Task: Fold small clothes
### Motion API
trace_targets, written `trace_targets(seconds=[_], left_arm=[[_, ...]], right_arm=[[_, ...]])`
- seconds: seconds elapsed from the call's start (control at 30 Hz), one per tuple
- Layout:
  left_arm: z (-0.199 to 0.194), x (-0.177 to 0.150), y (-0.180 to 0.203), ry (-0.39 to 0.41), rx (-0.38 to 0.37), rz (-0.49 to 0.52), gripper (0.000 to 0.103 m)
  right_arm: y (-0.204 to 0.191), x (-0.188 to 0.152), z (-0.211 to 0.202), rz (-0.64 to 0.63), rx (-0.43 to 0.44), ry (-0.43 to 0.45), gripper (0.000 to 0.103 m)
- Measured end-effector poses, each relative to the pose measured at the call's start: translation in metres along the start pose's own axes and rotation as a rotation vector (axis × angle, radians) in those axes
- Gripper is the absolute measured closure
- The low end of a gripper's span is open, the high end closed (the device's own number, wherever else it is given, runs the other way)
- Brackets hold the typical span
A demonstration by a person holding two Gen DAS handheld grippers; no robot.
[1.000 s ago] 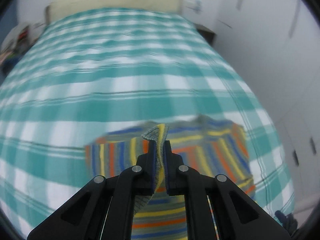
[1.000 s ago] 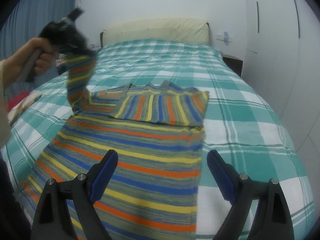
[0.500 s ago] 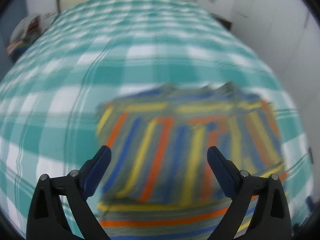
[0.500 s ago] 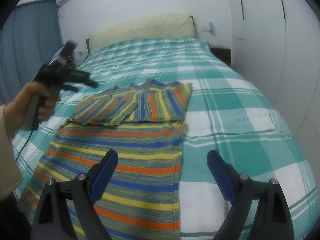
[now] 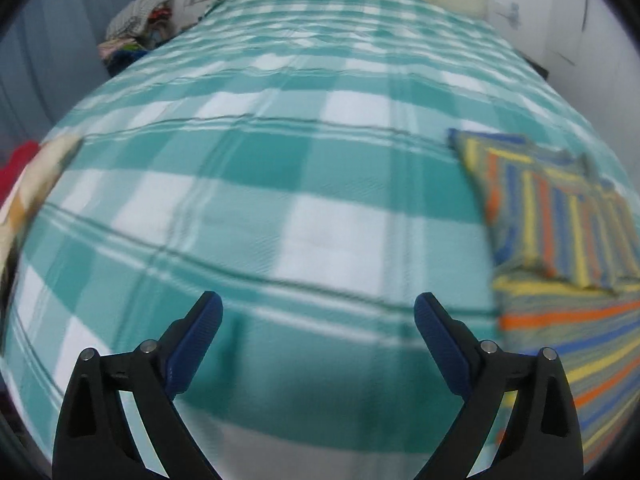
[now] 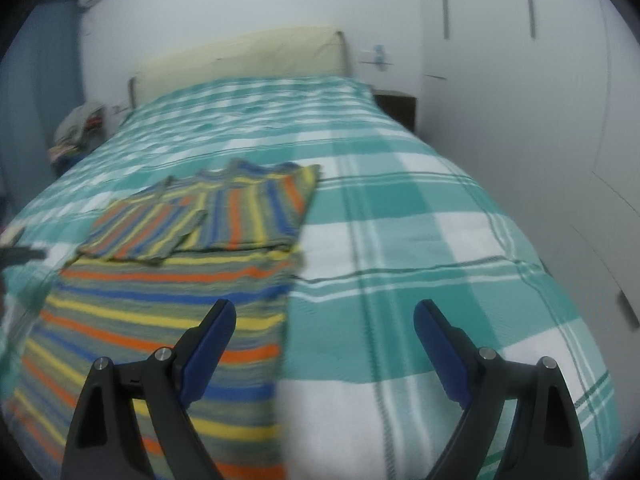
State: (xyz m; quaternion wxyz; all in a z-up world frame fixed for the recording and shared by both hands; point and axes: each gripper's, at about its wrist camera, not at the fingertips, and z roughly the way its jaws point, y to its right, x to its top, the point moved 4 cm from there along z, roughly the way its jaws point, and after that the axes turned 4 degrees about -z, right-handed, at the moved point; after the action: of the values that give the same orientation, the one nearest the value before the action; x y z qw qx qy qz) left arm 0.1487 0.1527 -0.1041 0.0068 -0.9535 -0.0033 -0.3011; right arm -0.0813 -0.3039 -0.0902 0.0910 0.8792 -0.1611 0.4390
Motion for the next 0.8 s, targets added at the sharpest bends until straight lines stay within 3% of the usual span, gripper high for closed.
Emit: trace_targets(seconds=[0.17, 0.27, 0.43, 0.6, 0.8], left_arm=[[0.032, -0.025, -0.037, 0.008, 0.057, 0.009, 0.000], [0.038, -0.026, -0.045, 0.005, -0.003, -0.046, 0.000], [0.038, -0.027, -0.044, 0.009, 0.011, -0.032, 0.000], [0.040, -0.027, -0.045, 0.012, 0.007, -0.035, 0.000], [0.040, -0.028, -0.045, 0.013, 0.008, -0.035, 0.000]], right_arm=[[0.015, 0.002, 0.022, -0.030, -0.087, -0.007, 0.013], [0.023, 0.000, 0.035, -0.047, -0.126, -0.017, 0.013], [0.034, -0.017, 0.063, -0.007, -0.095, -0.109, 0.013], [0.036, -0.021, 0.068, 0.005, -0.071, -0.121, 0.004], [0.036, -0.023, 0.076, 0.022, -0.045, -0.151, 0.000]])
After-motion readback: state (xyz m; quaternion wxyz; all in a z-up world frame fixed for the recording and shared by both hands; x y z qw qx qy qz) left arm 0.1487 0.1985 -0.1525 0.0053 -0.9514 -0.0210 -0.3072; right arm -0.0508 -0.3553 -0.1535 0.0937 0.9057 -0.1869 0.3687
